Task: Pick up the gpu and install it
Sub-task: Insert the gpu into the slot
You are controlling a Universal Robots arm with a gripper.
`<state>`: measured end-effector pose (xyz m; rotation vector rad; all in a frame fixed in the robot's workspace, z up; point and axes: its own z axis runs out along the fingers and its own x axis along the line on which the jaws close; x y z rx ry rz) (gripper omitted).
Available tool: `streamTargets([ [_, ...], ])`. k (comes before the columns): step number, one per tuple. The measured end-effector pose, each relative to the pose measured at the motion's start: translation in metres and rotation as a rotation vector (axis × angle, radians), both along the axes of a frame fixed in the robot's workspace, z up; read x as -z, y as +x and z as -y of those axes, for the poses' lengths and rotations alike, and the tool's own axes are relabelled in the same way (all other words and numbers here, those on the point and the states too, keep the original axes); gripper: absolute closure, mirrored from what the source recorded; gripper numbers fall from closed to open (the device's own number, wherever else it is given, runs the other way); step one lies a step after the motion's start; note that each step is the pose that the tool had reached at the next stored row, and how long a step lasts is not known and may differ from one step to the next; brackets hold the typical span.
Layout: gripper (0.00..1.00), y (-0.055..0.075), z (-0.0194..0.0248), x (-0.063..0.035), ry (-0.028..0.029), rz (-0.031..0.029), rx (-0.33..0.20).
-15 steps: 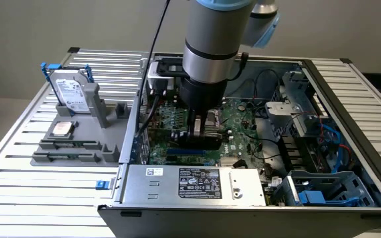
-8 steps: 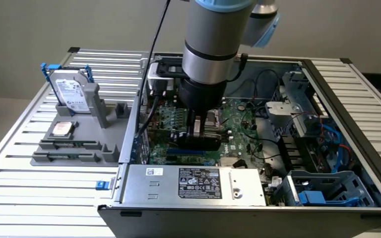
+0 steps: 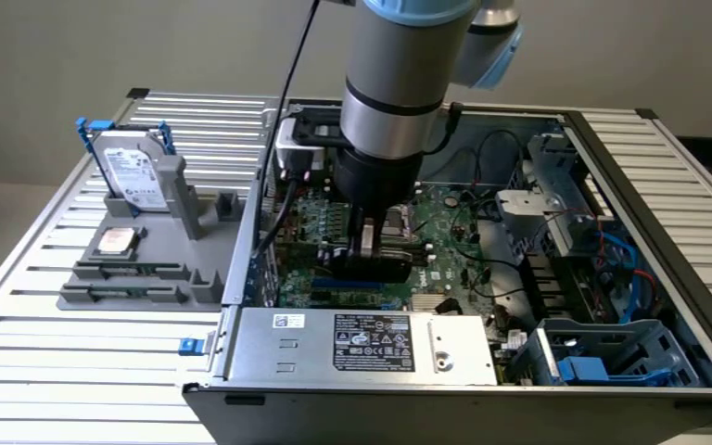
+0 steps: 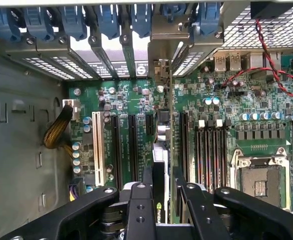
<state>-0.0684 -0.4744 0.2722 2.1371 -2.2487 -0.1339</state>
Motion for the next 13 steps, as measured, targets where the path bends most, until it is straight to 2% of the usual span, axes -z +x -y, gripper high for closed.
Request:
streamTargets([
  [4,0.74,0.0,-0.0006,0.0015,-0.0008,-0.0052,0.0],
  [9,0.74,-0.0002,-0.0012,0.0018,-0.0009,-0.0167,0.0],
  [13,0.74,0.0,-0.002,0.0019,-0.001,-0.0226,0.0],
])
